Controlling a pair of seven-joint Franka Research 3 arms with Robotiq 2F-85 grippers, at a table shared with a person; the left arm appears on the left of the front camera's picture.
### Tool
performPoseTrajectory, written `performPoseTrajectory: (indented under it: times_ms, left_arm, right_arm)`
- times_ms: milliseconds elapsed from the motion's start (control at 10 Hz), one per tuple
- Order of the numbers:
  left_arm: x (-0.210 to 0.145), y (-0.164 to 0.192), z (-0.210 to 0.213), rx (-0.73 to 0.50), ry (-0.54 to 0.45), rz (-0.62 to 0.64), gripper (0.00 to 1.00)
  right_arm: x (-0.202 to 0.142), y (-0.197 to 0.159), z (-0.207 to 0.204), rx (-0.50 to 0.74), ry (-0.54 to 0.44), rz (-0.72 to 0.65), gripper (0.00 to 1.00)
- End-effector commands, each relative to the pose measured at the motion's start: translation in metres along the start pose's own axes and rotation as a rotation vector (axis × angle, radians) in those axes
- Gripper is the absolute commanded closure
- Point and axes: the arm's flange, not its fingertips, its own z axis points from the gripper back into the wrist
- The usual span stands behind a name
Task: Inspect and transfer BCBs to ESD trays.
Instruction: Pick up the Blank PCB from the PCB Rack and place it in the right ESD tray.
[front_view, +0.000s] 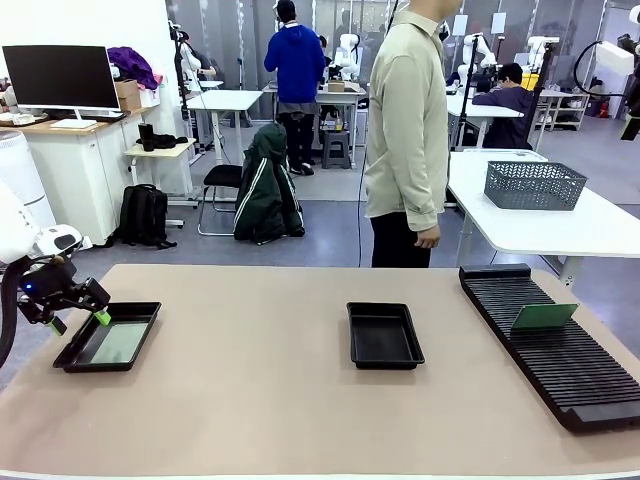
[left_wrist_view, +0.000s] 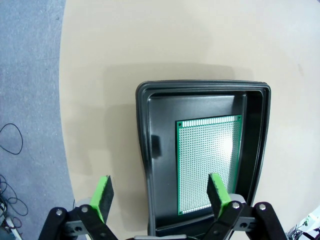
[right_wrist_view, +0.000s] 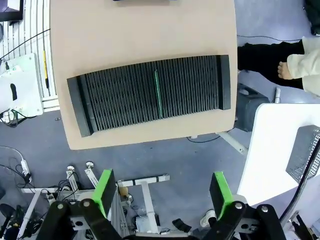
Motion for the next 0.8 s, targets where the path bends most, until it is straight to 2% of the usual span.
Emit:
performPoseTrajectory:
  times_ms: [0,700]
  left_arm:
    - [-0.0006,0.0009,0.0005,0.0,-0.002,0.002,0.0]
    - [-0.0006,0.0009,0.0005,0.0,-0.002,0.002,0.0]
  right_arm:
    - [0.0023,0.001,0.0003,-0.004,-0.004,-0.017,0.0]
    - [0.0007,0.0001,0.0003,-0.001,0.002,0.0,0.0]
